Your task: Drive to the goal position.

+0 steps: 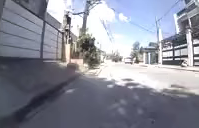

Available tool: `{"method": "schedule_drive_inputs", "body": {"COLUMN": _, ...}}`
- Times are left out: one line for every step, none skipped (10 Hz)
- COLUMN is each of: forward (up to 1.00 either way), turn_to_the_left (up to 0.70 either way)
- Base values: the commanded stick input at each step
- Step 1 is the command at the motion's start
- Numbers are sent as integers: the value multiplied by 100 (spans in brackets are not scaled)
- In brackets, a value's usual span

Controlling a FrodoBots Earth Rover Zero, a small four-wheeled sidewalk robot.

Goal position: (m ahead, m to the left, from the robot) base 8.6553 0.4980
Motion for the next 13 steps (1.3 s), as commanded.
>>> {"method": "schedule_drive_inputs", "body": {"forward": 100, "turn_to_the_left": -28}}
{"method": "schedule_drive_inputs", "body": {"forward": 100, "turn_to_the_left": -14}}
{"method": "schedule_drive_inputs", "body": {"forward": 100, "turn_to_the_left": -2}}
{"method": "schedule_drive_inputs", "body": {"forward": 100, "turn_to_the_left": -2}}
{"method": "schedule_drive_inputs", "body": {"forward": 100, "turn_to_the_left": -2}}
{"method": "schedule_drive_inputs", "body": {"forward": 100, "turn_to_the_left": -2}}
{"method": "schedule_drive_inputs", "body": {"forward": 100, "turn_to_the_left": -2}}
{"method": "schedule_drive_inputs", "body": {"forward": 100, "turn_to_the_left": -2}}
{"method": "schedule_drive_inputs", "body": {"forward": 100, "turn_to_the_left": -2}}
{"method": "schedule_drive_inputs", "body": {"forward": 100, "turn_to_the_left": -2}}
{"method": "schedule_drive_inputs", "body": {"forward": 100, "turn_to_the_left": -3}}
{"method": "schedule_drive_inputs", "body": {"forward": 100, "turn_to_the_left": -3}}
{"method": "schedule_drive_inputs", "body": {"forward": 100, "turn_to_the_left": -3}}
